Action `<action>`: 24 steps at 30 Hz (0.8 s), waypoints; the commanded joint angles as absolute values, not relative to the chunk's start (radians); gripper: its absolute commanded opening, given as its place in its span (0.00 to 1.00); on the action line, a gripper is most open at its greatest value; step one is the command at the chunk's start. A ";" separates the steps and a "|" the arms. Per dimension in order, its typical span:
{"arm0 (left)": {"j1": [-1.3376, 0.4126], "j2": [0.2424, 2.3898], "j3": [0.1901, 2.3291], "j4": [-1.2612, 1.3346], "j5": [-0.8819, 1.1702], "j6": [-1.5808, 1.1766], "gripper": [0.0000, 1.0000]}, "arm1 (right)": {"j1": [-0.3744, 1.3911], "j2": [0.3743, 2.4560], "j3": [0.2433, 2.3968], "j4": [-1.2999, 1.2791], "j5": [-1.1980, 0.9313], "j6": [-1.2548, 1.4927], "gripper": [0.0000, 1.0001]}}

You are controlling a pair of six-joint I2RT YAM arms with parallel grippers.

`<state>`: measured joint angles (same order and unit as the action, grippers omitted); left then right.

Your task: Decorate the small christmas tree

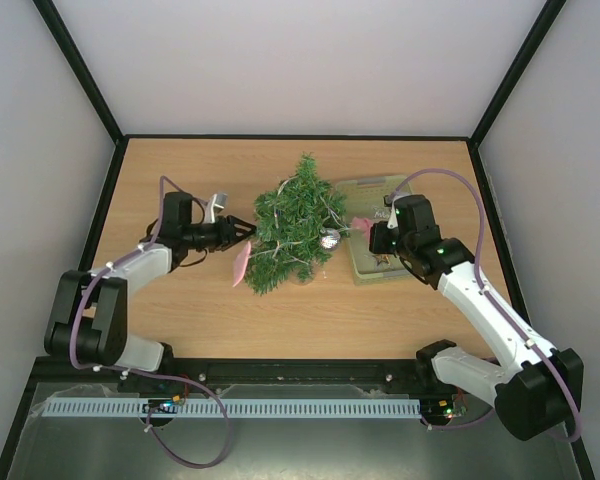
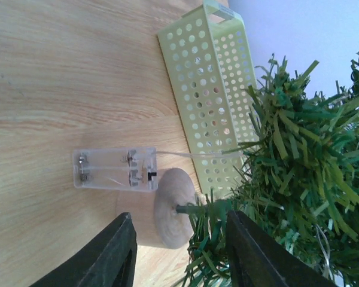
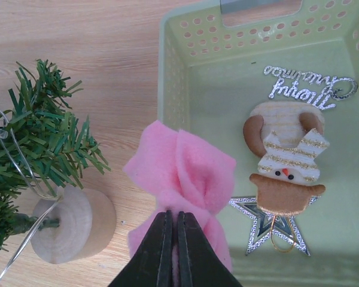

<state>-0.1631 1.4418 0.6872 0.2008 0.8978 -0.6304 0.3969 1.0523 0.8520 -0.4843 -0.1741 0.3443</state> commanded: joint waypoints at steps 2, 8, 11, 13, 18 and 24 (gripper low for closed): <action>-0.168 1.378 0.630 0.210 0.934 -0.632 0.39 | 0.400 1.030 0.845 -0.460 -0.185 0.354 0.02; -0.181 1.328 0.579 0.205 0.919 -0.648 0.30 | 0.400 1.023 0.857 -0.469 -0.160 0.345 0.02; -0.188 1.298 0.549 0.218 0.906 -0.664 0.22 | 0.400 1.025 0.855 -0.467 -0.167 0.345 0.02; -0.192 1.278 0.535 0.222 0.899 -0.674 0.17 | 0.402 1.029 0.848 -0.460 -0.193 0.346 0.02; -0.208 1.214 0.520 0.187 0.870 -0.686 0.09 | 0.407 1.032 0.824 -0.437 -0.235 0.350 0.02; -0.208 1.132 0.533 0.067 0.789 -0.672 0.19 | 0.407 1.034 0.818 -0.429 -0.233 0.345 0.02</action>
